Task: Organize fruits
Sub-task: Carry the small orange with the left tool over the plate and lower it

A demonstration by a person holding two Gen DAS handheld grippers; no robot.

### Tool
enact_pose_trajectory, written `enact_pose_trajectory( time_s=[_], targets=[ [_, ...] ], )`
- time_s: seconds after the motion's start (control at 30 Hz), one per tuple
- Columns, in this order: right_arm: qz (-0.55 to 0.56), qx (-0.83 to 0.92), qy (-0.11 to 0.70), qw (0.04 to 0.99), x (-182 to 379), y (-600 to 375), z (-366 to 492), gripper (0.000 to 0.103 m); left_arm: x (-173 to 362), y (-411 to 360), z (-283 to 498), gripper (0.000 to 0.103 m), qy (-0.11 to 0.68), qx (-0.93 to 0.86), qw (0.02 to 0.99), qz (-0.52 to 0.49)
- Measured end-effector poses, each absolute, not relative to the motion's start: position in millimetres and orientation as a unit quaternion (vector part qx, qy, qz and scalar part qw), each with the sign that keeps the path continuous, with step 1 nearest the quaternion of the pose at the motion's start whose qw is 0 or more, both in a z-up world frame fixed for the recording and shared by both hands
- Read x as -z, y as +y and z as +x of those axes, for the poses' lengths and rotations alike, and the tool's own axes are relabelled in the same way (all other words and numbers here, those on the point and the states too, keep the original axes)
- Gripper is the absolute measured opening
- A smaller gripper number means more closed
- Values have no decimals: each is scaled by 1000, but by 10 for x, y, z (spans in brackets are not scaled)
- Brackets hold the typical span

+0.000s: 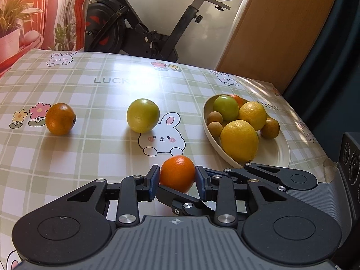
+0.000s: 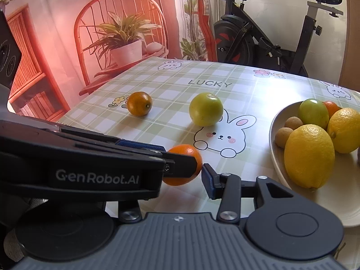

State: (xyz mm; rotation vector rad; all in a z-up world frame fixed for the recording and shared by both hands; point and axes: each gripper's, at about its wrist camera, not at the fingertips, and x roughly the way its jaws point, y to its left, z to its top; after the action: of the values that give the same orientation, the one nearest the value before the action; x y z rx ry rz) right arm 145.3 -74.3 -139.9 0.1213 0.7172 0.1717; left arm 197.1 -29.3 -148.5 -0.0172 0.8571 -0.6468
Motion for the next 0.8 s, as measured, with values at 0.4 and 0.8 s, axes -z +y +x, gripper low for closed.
enact_pose_trajectory(
  time_s=[0.4, 0.8],
  targets=[
    [82, -36, 310, 947, 1179, -1218, 1116, 45, 1267, -957, 1777, 37, 384, 351, 854, 31],
    [110, 30, 288, 951, 1051, -1949, 719, 45, 1299, -1787, 1599, 38, 370, 405, 832, 81]
  ],
)
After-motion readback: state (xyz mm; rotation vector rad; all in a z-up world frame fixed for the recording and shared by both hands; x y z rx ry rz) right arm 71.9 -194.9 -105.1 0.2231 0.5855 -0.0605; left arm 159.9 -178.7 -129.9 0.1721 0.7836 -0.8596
